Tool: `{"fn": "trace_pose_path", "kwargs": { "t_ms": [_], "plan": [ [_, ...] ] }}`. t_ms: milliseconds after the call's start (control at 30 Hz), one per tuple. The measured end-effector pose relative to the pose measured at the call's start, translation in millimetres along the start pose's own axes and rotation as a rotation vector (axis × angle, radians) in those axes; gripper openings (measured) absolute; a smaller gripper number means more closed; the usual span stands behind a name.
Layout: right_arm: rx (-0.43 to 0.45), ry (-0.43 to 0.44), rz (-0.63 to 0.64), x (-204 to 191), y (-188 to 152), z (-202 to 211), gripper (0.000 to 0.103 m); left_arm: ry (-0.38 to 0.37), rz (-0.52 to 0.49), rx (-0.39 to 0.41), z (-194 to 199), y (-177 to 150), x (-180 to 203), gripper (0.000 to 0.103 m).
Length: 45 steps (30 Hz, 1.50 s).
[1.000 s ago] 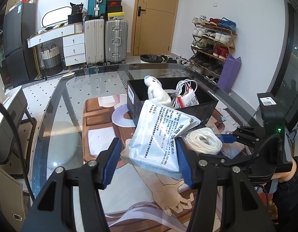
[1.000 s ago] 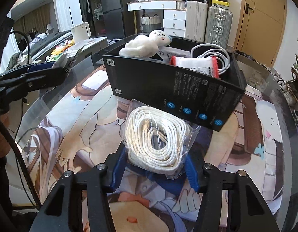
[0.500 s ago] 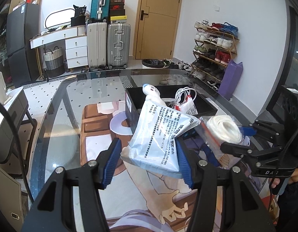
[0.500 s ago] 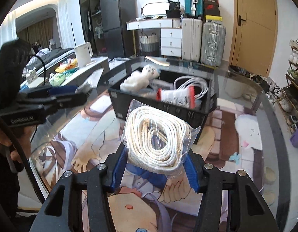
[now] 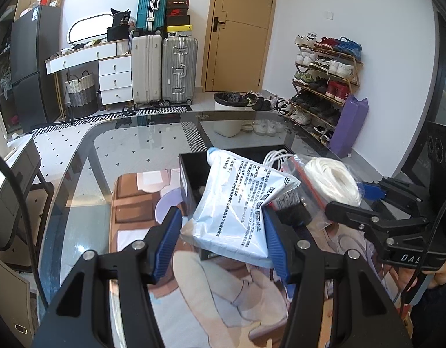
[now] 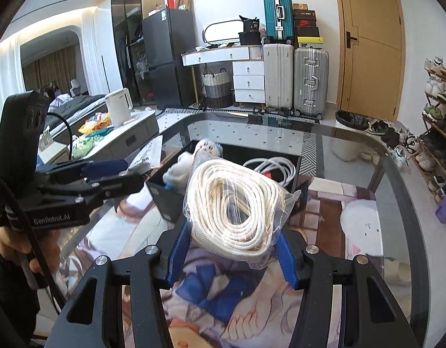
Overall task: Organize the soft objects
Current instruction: 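Carry the pouch and rope bag into the black box and release both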
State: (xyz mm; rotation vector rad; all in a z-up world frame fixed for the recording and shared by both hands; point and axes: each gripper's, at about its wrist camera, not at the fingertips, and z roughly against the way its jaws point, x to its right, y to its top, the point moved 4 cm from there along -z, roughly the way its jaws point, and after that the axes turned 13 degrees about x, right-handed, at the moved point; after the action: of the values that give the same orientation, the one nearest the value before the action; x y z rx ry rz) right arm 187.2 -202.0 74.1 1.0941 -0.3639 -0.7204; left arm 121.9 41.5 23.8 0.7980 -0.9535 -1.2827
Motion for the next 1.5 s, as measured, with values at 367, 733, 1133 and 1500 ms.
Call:
{"fn": "trace_pose_path", "kwargs": {
  "t_ms": [367,733,1133,1500],
  "plan": [
    [-0.035,0.003,0.002,8,8,-47,0.054,0.001,0.001,0.001,-23,16,-1,0.056],
    [-0.057,-0.024,0.062,17,10,-77,0.054,0.007,-0.033,-0.039,-57,15,9,0.056],
    [-0.085,-0.029,0.099,23,7,-97,0.055,0.031,-0.086,-0.059,-77,15,14,0.056],
    [-0.069,-0.029,0.096,21,3,-91,0.057,0.020,-0.077,-0.066,-76,10,8,0.056]
  ]
}}
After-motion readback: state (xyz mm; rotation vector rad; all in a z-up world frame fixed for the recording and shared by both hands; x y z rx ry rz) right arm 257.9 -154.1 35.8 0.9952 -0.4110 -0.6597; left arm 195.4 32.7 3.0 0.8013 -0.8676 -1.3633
